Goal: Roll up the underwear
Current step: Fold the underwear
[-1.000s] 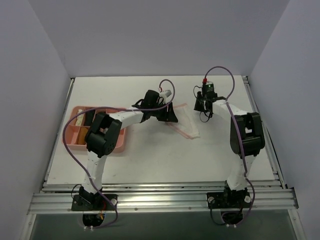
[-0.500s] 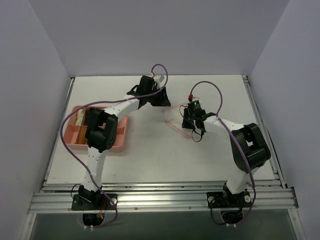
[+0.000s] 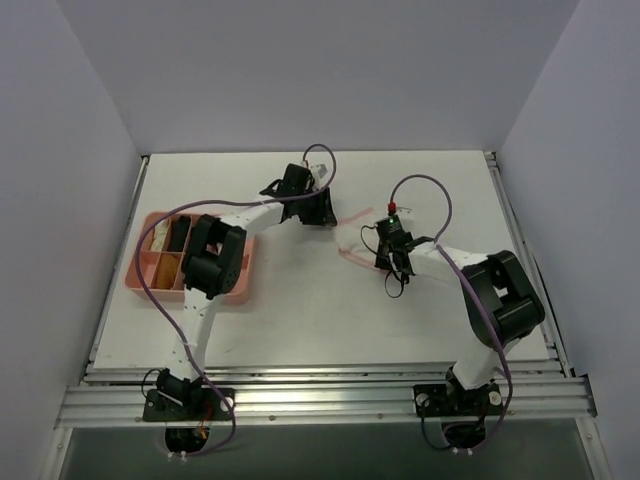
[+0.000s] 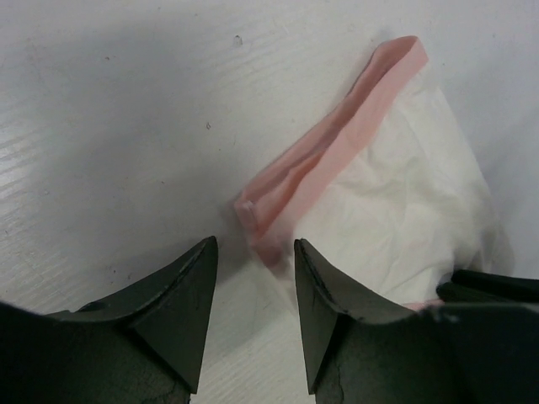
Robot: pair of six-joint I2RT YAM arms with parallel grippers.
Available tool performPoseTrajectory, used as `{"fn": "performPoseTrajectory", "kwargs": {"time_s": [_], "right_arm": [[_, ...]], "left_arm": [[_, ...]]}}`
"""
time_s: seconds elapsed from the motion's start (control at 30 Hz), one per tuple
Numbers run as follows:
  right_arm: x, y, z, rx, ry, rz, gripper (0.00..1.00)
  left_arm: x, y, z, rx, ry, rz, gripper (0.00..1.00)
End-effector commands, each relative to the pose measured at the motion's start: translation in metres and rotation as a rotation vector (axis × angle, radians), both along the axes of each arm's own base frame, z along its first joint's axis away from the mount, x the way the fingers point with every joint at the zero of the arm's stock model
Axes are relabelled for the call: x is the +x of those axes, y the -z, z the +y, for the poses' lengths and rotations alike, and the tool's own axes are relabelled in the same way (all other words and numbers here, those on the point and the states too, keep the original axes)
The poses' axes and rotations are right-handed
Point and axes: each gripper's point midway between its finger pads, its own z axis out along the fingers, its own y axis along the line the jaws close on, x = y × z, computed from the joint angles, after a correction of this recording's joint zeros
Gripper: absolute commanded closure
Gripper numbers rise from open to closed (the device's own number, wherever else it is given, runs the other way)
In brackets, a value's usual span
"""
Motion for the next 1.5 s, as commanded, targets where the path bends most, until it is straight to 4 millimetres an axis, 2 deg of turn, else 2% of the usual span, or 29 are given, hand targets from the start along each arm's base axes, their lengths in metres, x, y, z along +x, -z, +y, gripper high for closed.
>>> {"fn": "performPoseTrajectory", "kwargs": {"time_s": [0.0, 0.03, 0.07, 0.1, 0.17, 0.2, 0.23, 0.27, 0.3, 0.33, 0.37, 0.4, 0.43, 0.47, 0.5, 0.53, 0.6, 0.63, 0.67, 0.7, 0.73, 0.77, 0.8, 0.83, 0.9, 1.1, 1.3, 1.47], "right_arm": [[-0.020, -0.007, -0.045, -0.133, 0.106, 0.038, 0.79], [-0.020, -0.012, -0.047, -0.136, 0.107, 0.030, 0.79], [-0.017, -0.020, -0.043, -0.129, 0.097, 0.012, 0.78], [-0.015, -0.029, -0.037, -0.113, 0.078, -0.006, 0.78], [-0.002, -0.066, -0.011, -0.076, -0.006, -0.105, 0.76], [0.004, -0.081, 0.002, -0.044, -0.043, -0.148, 0.75], [0.006, -0.088, 0.019, -0.030, -0.104, -0.167, 0.75], [0.014, -0.098, 0.031, -0.033, -0.167, -0.207, 0.74], [0.027, -0.107, 0.046, -0.028, -0.204, -0.235, 0.73], [0.029, -0.108, 0.058, -0.030, -0.248, -0.239, 0.73], [0.035, -0.107, 0.065, -0.052, -0.285, -0.240, 0.73], [0.045, -0.104, 0.074, -0.063, -0.303, -0.235, 0.72], [0.049, -0.102, 0.080, -0.071, -0.320, -0.232, 0.72], [0.050, -0.096, 0.086, -0.097, -0.352, -0.220, 0.72], [0.052, -0.080, 0.090, -0.128, -0.370, -0.186, 0.72], [0.061, -0.088, 0.099, -0.136, -0.378, -0.205, 0.71], [0.059, -0.067, 0.103, -0.209, -0.397, -0.149, 0.71], [0.067, -0.073, 0.109, -0.217, -0.393, -0.164, 0.71], [0.069, -0.069, 0.112, -0.235, -0.396, -0.155, 0.71], [0.068, -0.055, 0.110, -0.288, -0.393, -0.130, 0.71], [0.071, -0.057, 0.113, -0.305, -0.387, -0.132, 0.71], [0.072, -0.053, 0.113, -0.329, -0.383, -0.126, 0.71], [0.070, -0.040, 0.113, -0.364, -0.386, -0.103, 0.71], [0.070, -0.035, 0.113, -0.372, -0.386, -0.093, 0.71], [0.068, -0.023, 0.113, -0.407, -0.380, -0.066, 0.71], [0.053, -0.011, 0.109, -0.519, -0.359, -0.041, 0.72], [0.043, -0.023, 0.106, -0.535, -0.340, -0.064, 0.72], [0.040, -0.022, 0.107, -0.524, -0.370, -0.054, 0.72]], "left_arm": [[0.002, -0.030, 0.008, -0.004, -0.012, -0.058, 0.49], [-0.005, -0.024, 0.015, 0.013, -0.026, -0.046, 0.49], [-0.006, -0.033, 0.017, 0.009, -0.040, -0.065, 0.49], [-0.007, -0.058, 0.021, -0.003, -0.055, -0.104, 0.48], [-0.014, -0.064, 0.040, 0.049, -0.119, -0.109, 0.48], [-0.015, -0.093, 0.046, 0.038, -0.143, -0.157, 0.48], [-0.017, -0.102, 0.051, 0.041, -0.164, -0.175, 0.48], [-0.023, -0.102, 0.060, 0.049, -0.200, -0.174, 0.48], [-0.027, -0.132, 0.066, 0.021, -0.223, -0.222, 0.48], [-0.032, -0.139, 0.071, 0.017, -0.241, -0.234, 0.48], [-0.040, -0.136, 0.079, 0.021, -0.270, -0.225, 0.48], [-0.045, -0.164, 0.089, 0.001, -0.307, -0.280, 0.48], [-0.050, -0.169, 0.095, -0.002, -0.323, -0.292, 0.46], [-0.060, -0.162, 0.101, 0.000, -0.338, -0.286, 0.45], [-0.068, -0.183, 0.107, -0.029, -0.348, -0.325, 0.45], [-0.074, -0.184, 0.111, -0.033, -0.353, -0.324, 0.45], [-0.092, -0.190, 0.120, -0.054, -0.363, -0.334, 0.45], [-0.098, -0.190, 0.123, -0.058, -0.363, -0.337, 0.45], [-0.102, -0.193, 0.125, -0.072, -0.368, -0.349, 0.44], [-0.110, -0.202, 0.129, -0.086, -0.369, -0.367, 0.44], [-0.116, -0.193, 0.132, -0.077, -0.369, -0.355, 0.44], [-0.119, -0.194, 0.134, -0.082, -0.370, -0.365, 0.44], [-0.124, -0.199, 0.137, -0.091, -0.369, -0.381, 0.44], [-0.127, -0.192, 0.141, -0.077, -0.378, -0.376, 0.44], [-0.130, -0.192, 0.146, -0.069, -0.392, -0.388, 0.43], [-0.129, -0.184, 0.147, -0.057, -0.386, -0.384, 0.43], [-0.128, -0.179, 0.147, -0.048, -0.384, -0.381, 0.43], [-0.129, -0.182, 0.147, -0.051, -0.385, -0.388, 0.43]]}}
